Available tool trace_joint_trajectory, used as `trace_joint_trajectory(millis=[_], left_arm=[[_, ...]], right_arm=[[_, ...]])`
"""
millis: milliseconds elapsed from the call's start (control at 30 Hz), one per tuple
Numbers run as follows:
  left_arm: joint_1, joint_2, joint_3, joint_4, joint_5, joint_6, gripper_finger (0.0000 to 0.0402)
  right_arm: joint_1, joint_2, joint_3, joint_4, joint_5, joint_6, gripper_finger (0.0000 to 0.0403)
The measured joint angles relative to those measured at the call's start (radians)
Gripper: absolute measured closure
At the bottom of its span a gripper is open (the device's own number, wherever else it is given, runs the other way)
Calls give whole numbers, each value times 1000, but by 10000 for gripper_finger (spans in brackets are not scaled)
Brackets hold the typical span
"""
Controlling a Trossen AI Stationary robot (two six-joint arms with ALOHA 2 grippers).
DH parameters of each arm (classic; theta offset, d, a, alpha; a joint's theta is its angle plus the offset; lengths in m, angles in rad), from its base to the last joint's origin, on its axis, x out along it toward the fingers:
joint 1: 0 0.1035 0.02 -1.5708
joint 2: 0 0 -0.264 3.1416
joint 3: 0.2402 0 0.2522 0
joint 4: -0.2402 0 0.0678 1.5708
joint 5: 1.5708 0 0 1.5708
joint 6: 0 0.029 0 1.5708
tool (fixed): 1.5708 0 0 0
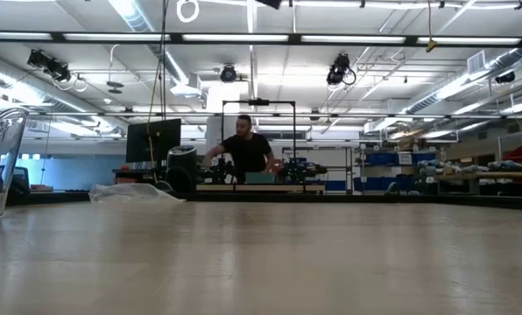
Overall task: Roll bandage
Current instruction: Roll the blue bandage
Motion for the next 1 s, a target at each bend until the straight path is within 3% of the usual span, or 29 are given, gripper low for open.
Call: trace_joint_trajectory(millis=[167,333,567,833,1000], left_arm=[[-3,61,47,3,28,0,386],[-26,77,92,5,43,-5,386],[-59,78,161,2,48,47,386],[-73,78,210,-3,50,49,386],[-72,79,234,-5,50,47,386]], right_arm=[[-39,0,0,-36,0,18,403],[-83,0,0,-198,16,74,403],[-150,0,0,-463,25,330,391],[-202,0,0,-754,20,643,345],[-215,0,-1,-856,-8,716,298]])
